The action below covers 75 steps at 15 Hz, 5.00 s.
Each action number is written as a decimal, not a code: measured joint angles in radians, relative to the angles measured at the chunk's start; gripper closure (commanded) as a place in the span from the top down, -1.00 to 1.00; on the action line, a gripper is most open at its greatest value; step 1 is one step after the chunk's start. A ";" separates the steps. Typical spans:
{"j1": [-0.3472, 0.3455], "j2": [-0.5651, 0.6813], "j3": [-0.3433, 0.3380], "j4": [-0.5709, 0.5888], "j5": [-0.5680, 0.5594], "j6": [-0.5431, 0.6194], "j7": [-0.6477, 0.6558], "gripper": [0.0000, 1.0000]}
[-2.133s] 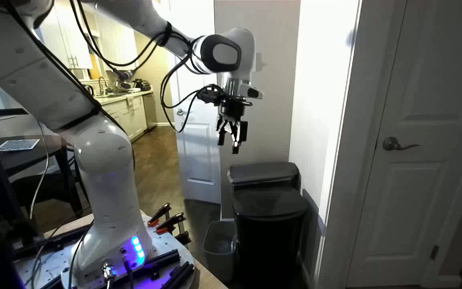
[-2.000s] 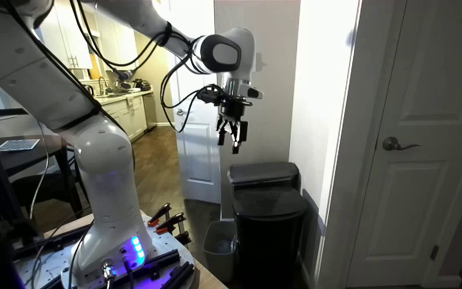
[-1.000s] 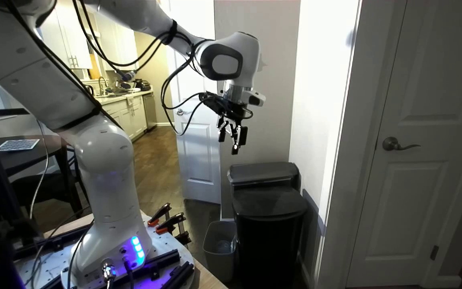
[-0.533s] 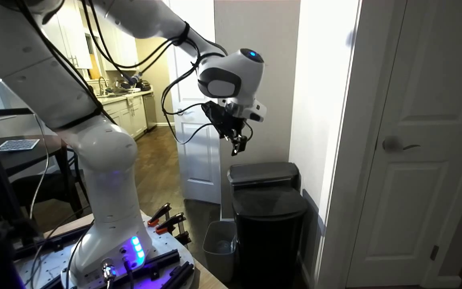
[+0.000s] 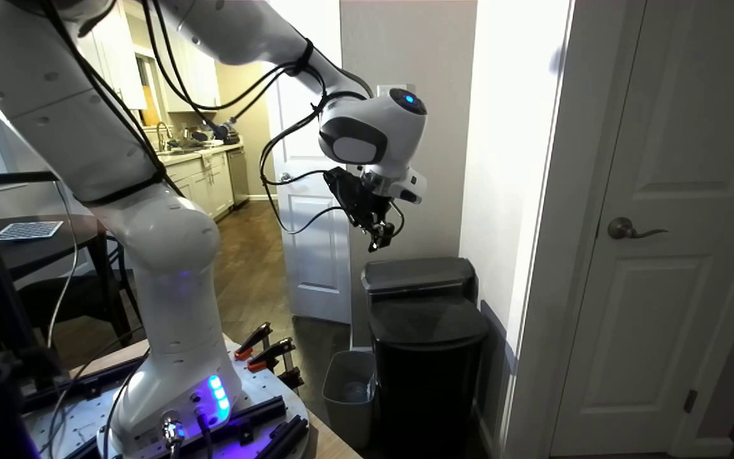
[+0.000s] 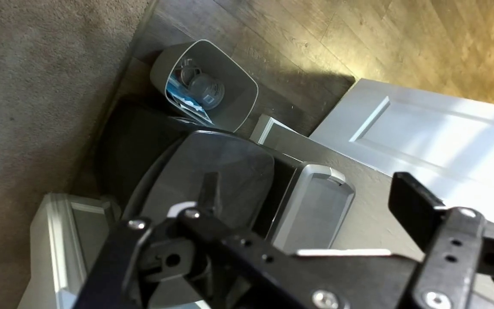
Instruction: Open the bin on the right
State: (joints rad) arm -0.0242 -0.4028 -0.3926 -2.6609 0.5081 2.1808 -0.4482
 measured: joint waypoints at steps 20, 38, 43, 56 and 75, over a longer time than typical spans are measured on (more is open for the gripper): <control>-0.124 0.625 0.085 0.465 0.756 -0.014 -0.299 1.00; -0.270 1.055 0.185 0.797 1.037 -0.163 -0.328 1.00; -0.270 1.055 0.187 0.797 1.037 -0.163 -0.336 1.00; -0.279 1.354 0.196 0.992 1.061 -0.148 -0.341 1.00; -0.350 1.769 0.247 1.472 1.082 -0.059 -0.199 1.00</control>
State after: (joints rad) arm -0.3740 1.3663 -0.1456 -1.1885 1.5904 2.1218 -0.6468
